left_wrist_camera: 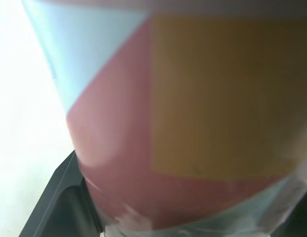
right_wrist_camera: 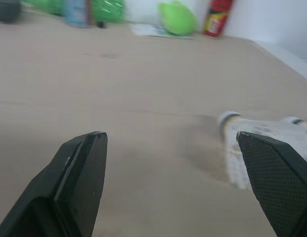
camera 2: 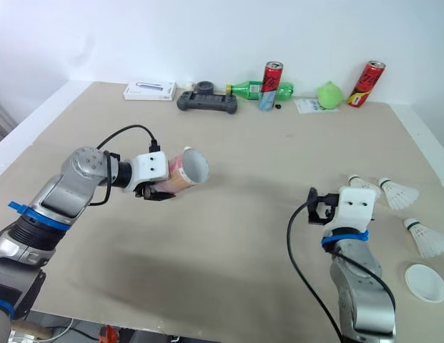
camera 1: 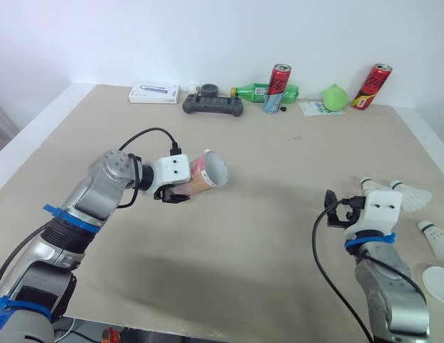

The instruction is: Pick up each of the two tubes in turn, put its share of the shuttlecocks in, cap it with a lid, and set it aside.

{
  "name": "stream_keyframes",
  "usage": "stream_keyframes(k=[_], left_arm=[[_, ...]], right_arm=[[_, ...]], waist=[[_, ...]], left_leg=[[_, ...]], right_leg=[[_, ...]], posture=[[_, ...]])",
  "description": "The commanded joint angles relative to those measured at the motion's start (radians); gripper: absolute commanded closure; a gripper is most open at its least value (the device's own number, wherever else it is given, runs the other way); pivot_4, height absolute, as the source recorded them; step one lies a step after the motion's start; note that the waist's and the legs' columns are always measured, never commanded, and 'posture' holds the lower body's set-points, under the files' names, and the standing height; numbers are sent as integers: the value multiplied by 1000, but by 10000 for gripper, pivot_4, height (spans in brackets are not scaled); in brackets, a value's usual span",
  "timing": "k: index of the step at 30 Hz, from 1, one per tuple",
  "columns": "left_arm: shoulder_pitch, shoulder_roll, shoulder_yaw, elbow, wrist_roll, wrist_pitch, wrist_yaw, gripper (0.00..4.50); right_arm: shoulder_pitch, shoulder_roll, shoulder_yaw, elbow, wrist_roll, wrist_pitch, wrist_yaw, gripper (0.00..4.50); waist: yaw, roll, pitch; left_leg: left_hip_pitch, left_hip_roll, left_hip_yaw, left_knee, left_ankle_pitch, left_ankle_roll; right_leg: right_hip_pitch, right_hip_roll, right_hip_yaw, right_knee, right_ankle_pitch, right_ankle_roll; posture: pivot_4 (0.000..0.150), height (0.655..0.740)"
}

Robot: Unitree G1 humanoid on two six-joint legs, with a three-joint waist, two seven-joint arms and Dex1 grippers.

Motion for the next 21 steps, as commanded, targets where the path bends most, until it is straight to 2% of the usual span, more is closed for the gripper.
stream_keyframes(k=[1, 11, 20, 21], left_arm=[[0, 7, 13, -51, 9, 17, 13, 14937], [29, -5, 7, -57, 10, 28, 26, 14937], [19, -64, -28, -50, 15, 60, 38, 14937], [17, -67, -31, -48, 17, 61, 39, 15101]], right_arm=[[-43, -21, -41, 61, -10, -24, 18, 0], [-117, -19, -76, 182, -9, -37, 31, 0], [-313, -58, -64, 577, -28, -195, 94, 0], [-336, -66, -66, 621, -33, -214, 94, 2484]], waist=[[0, 0, 0], [-1, 0, 0], [-1, 1, -1], [-1, 2, -1]], left_leg=[[0, 0, 0, 0, 0, 1], [1, 0, 1, 0, -1, 2], [2, -2, 2, 1, 0, 3], [2, -2, 2, 1, -1, 3]], right_leg=[[0, 1, 0, 0, 0, 0], [0, 3, 2, 0, 0, -1], [2, 2, 8, 0, 2, 4], [2, 2, 9, 0, 3, 4]], posture=[[1500, 7400], [1500, 7400], [1500, 7400], [1500, 7400]])
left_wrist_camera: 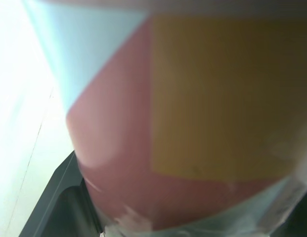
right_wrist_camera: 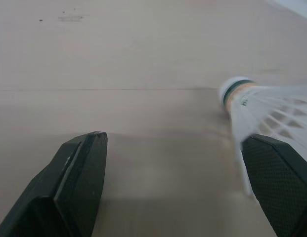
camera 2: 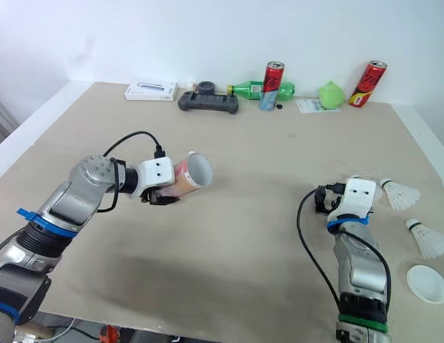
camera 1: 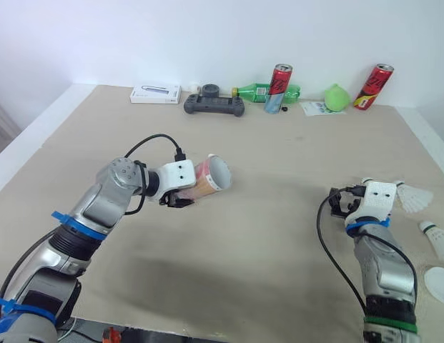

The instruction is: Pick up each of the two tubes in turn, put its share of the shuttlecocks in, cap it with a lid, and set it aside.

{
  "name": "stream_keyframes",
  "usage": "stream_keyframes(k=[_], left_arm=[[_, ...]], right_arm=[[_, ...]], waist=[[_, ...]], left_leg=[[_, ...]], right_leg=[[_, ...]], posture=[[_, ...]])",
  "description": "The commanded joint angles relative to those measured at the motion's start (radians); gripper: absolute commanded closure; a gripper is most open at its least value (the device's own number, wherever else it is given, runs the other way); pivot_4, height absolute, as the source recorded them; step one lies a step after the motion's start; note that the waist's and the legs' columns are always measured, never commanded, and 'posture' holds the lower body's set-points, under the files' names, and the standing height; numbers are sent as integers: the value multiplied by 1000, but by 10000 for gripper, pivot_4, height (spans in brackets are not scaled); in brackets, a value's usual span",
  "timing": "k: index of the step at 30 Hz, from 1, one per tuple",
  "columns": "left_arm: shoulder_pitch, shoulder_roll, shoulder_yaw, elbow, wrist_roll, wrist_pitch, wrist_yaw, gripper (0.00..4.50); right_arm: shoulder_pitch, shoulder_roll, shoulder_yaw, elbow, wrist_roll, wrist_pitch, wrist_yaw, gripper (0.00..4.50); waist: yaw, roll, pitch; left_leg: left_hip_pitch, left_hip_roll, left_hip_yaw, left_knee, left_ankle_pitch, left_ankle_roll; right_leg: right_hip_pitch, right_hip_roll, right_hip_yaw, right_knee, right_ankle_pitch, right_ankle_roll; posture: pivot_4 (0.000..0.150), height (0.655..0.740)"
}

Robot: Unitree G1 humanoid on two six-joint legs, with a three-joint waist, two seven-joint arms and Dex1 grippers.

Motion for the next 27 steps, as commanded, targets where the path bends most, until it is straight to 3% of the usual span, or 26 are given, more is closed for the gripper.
stream_keyframes(k=[1, 2, 7, 11, 17, 23, 27], left_arm=[[-8, -23, -26, -11, 6, 4, -2, 15201], [-8, -25, -25, -11, 7, 6, -2, 15201], [-10, -38, -31, 4, 19, 2, 0, 15201], [-5, -31, -15, 3, 16, 6, -10, 15201], [44, 35, 27, 30, 8, -44, -14, 15201], [63, 32, 51, 28, -20, -38, 0, 15201], [69, 17, 33, 9, -21, -12, -6, 15201]], right_arm=[[-84, -41, -20, 134, -15, -91, 11, 5228], [-98, -47, -21, 161, -15, -106, 14, 7247], [-135, -70, -27, 261, -14, -170, 24, 32557], [-98, -44, -16, 194, -2, -194, 27, 44363], [58, -1, 32, -170, 63, -143, 113, 44363], [151, -141, 99, -533, 291, 25, 412, 44363], [124, -291, 149, -656, 382, 134, 569, 44363]], waist=[[0, 0, 0], [0, 0, 0], [0, 0, 0], [1, 1, 0], [-3, 3, -1], [-23, 4, -2], [-25, 4, -2]], left_leg=[[0, 0, 0, 0, 0, 0], [0, -1, 0, 0, 0, 0], [0, -4, 1, 0, 2, 3], [0, -6, 0, 0, 3, 5], [0, -3, -1, -1, 3, 6], [5, 0, 0, -1, 2, 6], [9, 1, -1, -1, 3, 5]], right_leg=[[0, 0, 2, 0, 1, 1], [0, -1, 2, 0, 1, 1], [1, -2, 3, 0, 2, 3], [1, -4, 3, 0, 2, 3], [0, -2, 5, 0, 2, 4], [3, 1, 5, 1, 2, 2], [6, 1, 4, 0, 0, -2]], posture=[[1500, 7400], [1500, 7400], [1500, 7400], [1500, 7400], [1500, 7400], [1500, 7400], [1500, 7400]])
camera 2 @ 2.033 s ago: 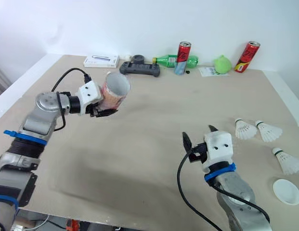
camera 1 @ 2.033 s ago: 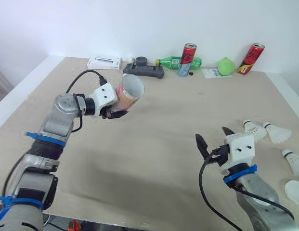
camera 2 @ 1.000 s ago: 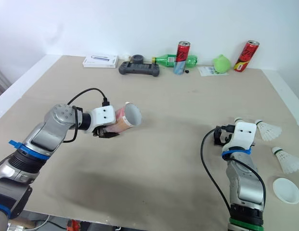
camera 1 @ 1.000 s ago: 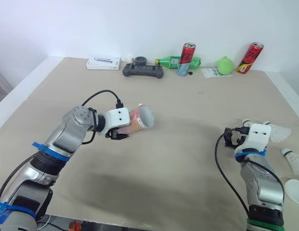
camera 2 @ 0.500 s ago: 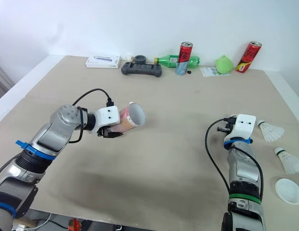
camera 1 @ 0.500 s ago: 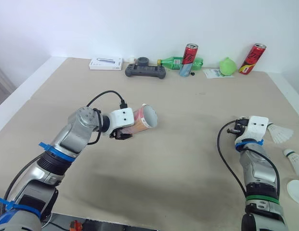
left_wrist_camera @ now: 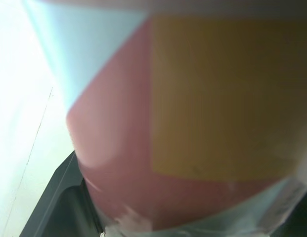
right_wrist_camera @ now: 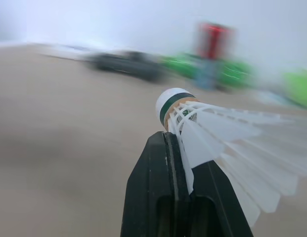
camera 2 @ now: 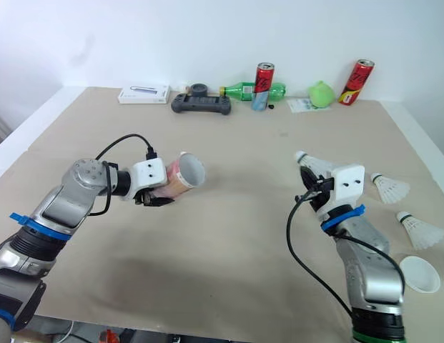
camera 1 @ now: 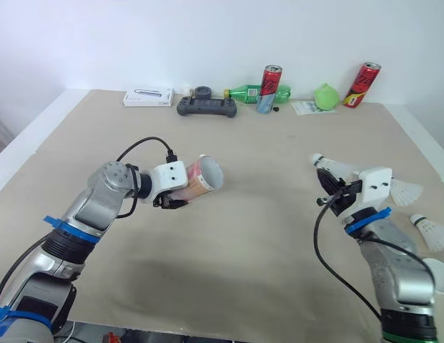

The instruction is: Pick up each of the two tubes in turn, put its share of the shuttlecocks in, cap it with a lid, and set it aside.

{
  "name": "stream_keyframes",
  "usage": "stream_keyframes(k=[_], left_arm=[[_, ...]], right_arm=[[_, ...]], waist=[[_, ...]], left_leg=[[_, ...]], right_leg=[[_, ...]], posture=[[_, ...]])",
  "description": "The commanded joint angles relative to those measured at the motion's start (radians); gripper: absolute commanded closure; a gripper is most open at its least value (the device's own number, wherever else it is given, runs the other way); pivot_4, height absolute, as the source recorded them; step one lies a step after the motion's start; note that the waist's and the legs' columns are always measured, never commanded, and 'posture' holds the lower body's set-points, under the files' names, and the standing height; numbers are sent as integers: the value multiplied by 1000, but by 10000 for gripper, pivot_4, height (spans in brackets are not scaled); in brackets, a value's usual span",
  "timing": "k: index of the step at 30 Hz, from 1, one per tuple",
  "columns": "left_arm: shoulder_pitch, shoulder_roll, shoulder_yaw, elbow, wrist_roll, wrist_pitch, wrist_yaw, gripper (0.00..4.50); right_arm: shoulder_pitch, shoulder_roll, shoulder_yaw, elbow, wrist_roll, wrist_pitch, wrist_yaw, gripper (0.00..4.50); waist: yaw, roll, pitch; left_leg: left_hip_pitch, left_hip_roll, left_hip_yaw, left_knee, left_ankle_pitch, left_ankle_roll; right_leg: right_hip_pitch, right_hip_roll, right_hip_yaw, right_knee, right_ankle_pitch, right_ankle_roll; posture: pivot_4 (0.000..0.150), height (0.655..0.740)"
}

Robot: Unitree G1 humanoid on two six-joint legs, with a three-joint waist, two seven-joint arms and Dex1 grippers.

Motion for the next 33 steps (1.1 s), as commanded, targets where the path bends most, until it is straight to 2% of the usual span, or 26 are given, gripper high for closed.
stream_keyframes(k=[1, 5, 9, 15, 20, 22, 24, 25, 28, 32, 33], left_arm=[[20, -6, -24, -9, -3, 17, -10, 15201], [16, -18, -47, 15, 16, 2, -9, 15201], [4, -44, -72, 15, 25, 13, -10, 15201], [-31, -87, -90, 38, 38, 11, -10, 15201], [-48, -118, -86, 37, 41, 19, -7, 15201], [-48, -125, -88, 34, 45, 20, -8, 15201], [-47, -127, -88, 30, 47, 20, -8, 15201], [-47, -126, -87, 28, 48, 20, -9, 15201], [-43, -123, -85, 24, 49, 20, -11, 15201], [-40, -127, -85, 19, 50, 24, -9, 15201], [-40, -129, -84, 18, 49, 26, -9, 15201]], right_arm=[[-44, -99, 31, -107, 73, 73, 121, 44363], [-152, -183, 115, -119, 38, 101, 195, 44363], [-290, -211, 204, -86, -3, 89, 265, 44363], [-479, -129, 417, 9, -148, 27, 326, 44363], [-507, -116, 526, 58, -278, -42, 377, 44363], [-509, -104, 532, 66, -293, -49, 384, 37977], [-517, -84, 517, 70, -289, -47, 379, 33612], [-519, -73, 501, 65, -275, -34, 375, 27957], [-511, -65, 433, 24, -216, 29, 372, 18292], [-459, -97, 294, -43, -120, 132, 356, 582], [-433, -94, 211, -68, -60, 187, 322, 582]], waist=[[0, 0, 0], [0, 0, 0], [1, 0, 0], [11, 0, 0], [31, 0, 0], [32, 0, -1], [32, 0, -1], [32, 0, -1], [32, 0, -1], [34, 0, -1], [36, 0, -1]], left_leg=[[0, 0, 0, 0, 0, 0], [0, -2, 0, 0, 0, 0], [0, -4, 0, 0, 0, 0], [-1, -7, -1, 0, 0, 0], [-3, -9, -1, 0, 0, 0], [-3, -10, -1, 0, 0, 0], [-3, -10, -1, 0, 0, 0], [-3, -10, -1, 0, 0, 0], [-3, -10, -2, 0, 0, 0], [-4, -10, -2, 0, 0, 0], [-4, -10, -2, 0, 0, 0]], right_leg=[[0, 0, 0, 0, 0, 0], [1, -2, -1, -1, 0, -1], [1, -4, -2, -2, 0, -1], [1, -8, -4, -3, 0, 0], [1, -10, -4, -3, -1, 2], [1, -11, -4, -3, -1, 3], [1, -11, -3, -3, -1, 3], [1, -11, -4, -3, -1, 3], [1, -10, -4, -3, -1, 3], [1, -11, -4, -3, -1, 3], [1, -11, -4, -3, -2, 4]], posture=[[1500, 7400], [1500, 7400], [1500, 7400], [1500, 7400], [1500, 7400], [1500, 7400], [1500, 7400], [1500, 7400], [1500, 7400], [1500, 7400], [1500, 7400]])
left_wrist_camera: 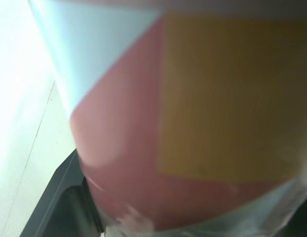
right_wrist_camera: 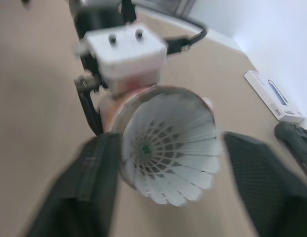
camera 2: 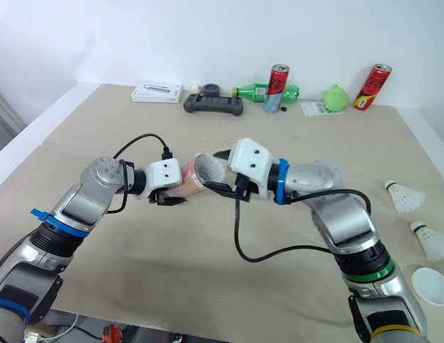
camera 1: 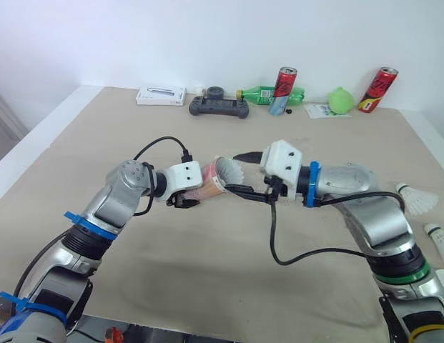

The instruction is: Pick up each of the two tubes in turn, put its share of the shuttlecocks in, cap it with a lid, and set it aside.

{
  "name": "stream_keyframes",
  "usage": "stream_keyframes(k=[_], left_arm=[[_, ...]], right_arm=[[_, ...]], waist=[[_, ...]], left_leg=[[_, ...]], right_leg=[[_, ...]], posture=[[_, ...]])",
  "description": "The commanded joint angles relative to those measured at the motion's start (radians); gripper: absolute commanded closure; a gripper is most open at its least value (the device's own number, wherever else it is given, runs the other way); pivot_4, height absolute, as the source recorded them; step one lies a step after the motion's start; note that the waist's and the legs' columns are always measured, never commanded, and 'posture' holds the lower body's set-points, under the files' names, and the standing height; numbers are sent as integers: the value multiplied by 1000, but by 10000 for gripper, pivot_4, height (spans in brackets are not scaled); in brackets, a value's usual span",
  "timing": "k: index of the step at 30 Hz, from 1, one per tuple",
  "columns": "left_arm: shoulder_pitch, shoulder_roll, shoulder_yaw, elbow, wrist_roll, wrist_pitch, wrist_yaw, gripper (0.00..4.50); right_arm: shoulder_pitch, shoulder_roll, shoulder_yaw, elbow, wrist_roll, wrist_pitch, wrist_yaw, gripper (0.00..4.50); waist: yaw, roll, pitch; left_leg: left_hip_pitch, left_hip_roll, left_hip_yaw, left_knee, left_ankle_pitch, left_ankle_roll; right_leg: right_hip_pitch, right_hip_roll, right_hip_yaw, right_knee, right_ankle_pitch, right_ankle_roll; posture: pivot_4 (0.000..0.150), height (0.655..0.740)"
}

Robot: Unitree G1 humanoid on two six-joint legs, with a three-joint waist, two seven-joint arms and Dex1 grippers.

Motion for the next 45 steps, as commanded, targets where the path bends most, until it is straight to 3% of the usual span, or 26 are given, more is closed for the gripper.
stream_keyframes(k=[1, 4, 7, 11, 16, 22, 27, 31, 45], left_arm=[[12, -26, -31, -2, -11, 11, -3, 15201], [13, -33, -22, -8, -18, 24, 0, 15201], [14, -40, -18, -5, -23, 29, 0, 15201], [22, -40, -23, 5, -27, 19, -7, 15201], [22, -47, -31, 13, -29, 6, -14, 15201], [21, -71, -42, 24, -27, -2, -12, 15201], [32, -80, -47, 21, -27, -8, -19, 15201], [28, -87, -53, 35, -23, -20, -20, 15201], [38, -77, -42, 12, -16, -5, -6, 15201]], right_arm=[[53, -8, -226, -106, 166, 137, -68, 582], [215, 11, -501, -148, 234, 234, -199, 582], [385, 56, -693, -162, 166, 211, -336, 582], [561, 65, -809, -77, -42, 173, -534, 582], [576, 109, -948, -24, -38, 90, -612, 582], [792, 182, -1124, -18, 11, -7, -552, 582], [935, 242, -1154, 7, 9, -50, -549, 582], [960, 254, -1122, 47, 18, -53, -561, 582], [740, 88, -957, 456, -24, -117, -540, 582]], waist=[[3, 0, 0], [12, -1, 0], [18, -1, 0], [17, 2, -2], [10, 7, -5], [20, 9, -6], [17, 15, -9], [9, 16, -10], [3, 20, -13]], left_leg=[[-1, -1, -1, 0, 0, 0], [-2, -3, -2, 0, 0, 0], [-3, -5, -3, 0, -1, 1], [-4, -7, 0, 0, -1, 2], [-3, -7, 1, 0, -1, 2], [-3, -8, -2, 0, -3, 4], [2, -11, -2, 0, -5, 8], [3, -12, -2, 0, -6, 8], [1, -21, -5, -1, -8, 14]], right_leg=[[0, -1, -1, 0, 0, 0], [0, -4, -2, 0, -1, 1], [0, -6, -2, -1, -2, 4], [-1, -8, -1, -1, -2, 5], [-1, -8, 0, -1, -2, 6], [3, -8, -3, -2, -6, 6], [6, -12, -1, -3, -7, 9], [8, -16, -2, -5, -7, 10], [12, -21, -2, -13, -6, 19]], posture=[[1500, 7400], [1500, 7400], [1500, 7400], [1500, 7400], [1500, 7400], [1500, 7400], [1500, 7400], [1500, 7400], [1500, 7400]])
